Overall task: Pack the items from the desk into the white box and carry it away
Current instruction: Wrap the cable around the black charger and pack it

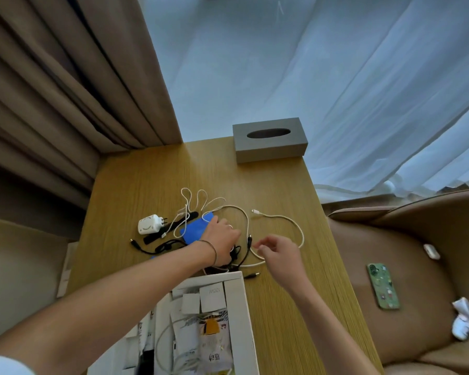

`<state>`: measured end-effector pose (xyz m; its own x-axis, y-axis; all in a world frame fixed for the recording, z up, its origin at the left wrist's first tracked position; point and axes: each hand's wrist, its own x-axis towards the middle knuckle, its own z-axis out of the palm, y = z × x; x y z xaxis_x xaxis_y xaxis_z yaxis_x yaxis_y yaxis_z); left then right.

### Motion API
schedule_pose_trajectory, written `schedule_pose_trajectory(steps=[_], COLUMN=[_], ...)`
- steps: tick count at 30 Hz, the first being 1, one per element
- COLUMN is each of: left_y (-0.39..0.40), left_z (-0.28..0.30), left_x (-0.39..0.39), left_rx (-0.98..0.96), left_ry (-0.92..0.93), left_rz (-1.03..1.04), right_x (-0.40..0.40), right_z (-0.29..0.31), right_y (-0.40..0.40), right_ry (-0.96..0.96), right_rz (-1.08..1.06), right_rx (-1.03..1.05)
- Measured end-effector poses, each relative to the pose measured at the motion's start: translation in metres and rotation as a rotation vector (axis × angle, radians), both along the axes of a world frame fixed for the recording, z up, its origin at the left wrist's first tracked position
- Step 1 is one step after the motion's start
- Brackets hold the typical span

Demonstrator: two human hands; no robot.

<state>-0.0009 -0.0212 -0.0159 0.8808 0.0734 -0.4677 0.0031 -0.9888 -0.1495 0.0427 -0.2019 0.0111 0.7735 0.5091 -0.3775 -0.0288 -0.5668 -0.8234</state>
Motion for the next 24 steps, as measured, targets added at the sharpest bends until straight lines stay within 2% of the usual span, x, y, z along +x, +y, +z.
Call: schedule_pose_trajectory(steps=[6,8,11,19,21,24], left_y=[0.016,0.019,0.021,0.005,0.002,-0.001], left_z=[0.020,0.027,0.033,0.007,-0.002,-0.010], left_x=[-0.004,-0.005,-0.007,0.003,0.004,0.005], left_rx=[-0.218,-0.240,-0.137,0.092,0.150,0.135], left_ry=[-0.246,-0.194,-0.054,0.098,0.108,0.063], left_rz=[0.108,0.114,0.068,0.073,0.064,0.063], right_x=[0.002,0.004,0.007,0.005,0.004,0.003], right_z=[0.004,0.008,0.015,0.014,0.013,0.011], right_y=[-0.008,-0.007,-0.001,0.003,0.001,-0.006], right_ry=[-0.039,-0.047,-0.048,-0.039,-0.042,-0.025], right_rz=[-0.017,-0.012,0.015,0.000,-0.008,-0.031], right_rx=[0.020,0.015,-0.010,-0.004,0.002,0.016])
